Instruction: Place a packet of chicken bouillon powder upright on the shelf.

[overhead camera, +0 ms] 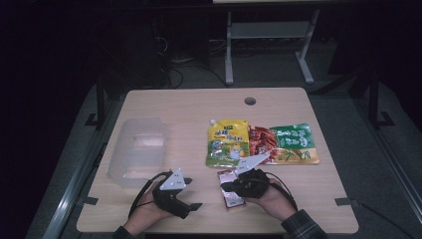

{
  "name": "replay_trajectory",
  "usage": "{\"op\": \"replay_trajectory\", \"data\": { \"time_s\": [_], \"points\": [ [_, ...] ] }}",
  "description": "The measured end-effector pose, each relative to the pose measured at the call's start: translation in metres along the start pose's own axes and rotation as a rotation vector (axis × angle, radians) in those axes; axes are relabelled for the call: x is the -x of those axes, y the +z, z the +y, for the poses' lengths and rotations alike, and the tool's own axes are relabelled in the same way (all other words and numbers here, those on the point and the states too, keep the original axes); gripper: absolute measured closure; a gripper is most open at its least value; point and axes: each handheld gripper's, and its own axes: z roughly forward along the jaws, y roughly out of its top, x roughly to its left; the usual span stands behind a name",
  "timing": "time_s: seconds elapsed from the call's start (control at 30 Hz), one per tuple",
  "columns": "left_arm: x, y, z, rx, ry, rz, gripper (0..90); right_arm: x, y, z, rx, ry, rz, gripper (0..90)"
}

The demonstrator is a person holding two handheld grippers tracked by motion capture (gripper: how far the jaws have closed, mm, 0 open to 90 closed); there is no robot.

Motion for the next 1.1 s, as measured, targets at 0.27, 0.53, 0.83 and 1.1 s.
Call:
{"op": "replay_trajectory", "data": {
  "time_s": [0.27, 0.53, 0.83, 1.1],
  "points": [
    [0.0, 0.0, 0.001, -0.004, 0.015, -0.008, 13.6, -0.004, 0.03, 0.009, -0.075, -0.032, 0.018, 90.0],
    [-0.001, 0.0, 0.0, -0.003, 0.005, -0.019, 13.7, 0.002, 0.038, 0.005, -0.162, -0.07, -0.027, 90.0],
    [-0.001, -0.001, 0.0, -0.004, 0.004, -0.02, 13.7, 0.009, 0.03, -0.002, -0.162, -0.065, -0.036, 90.0],
    [-0.001, -0.001, 0.001, 0.001, -0.005, -0.025, 13.7, 0.017, 0.015, -0.012, -0.154, 0.006, -0.079, 90.0]
  ]
}}
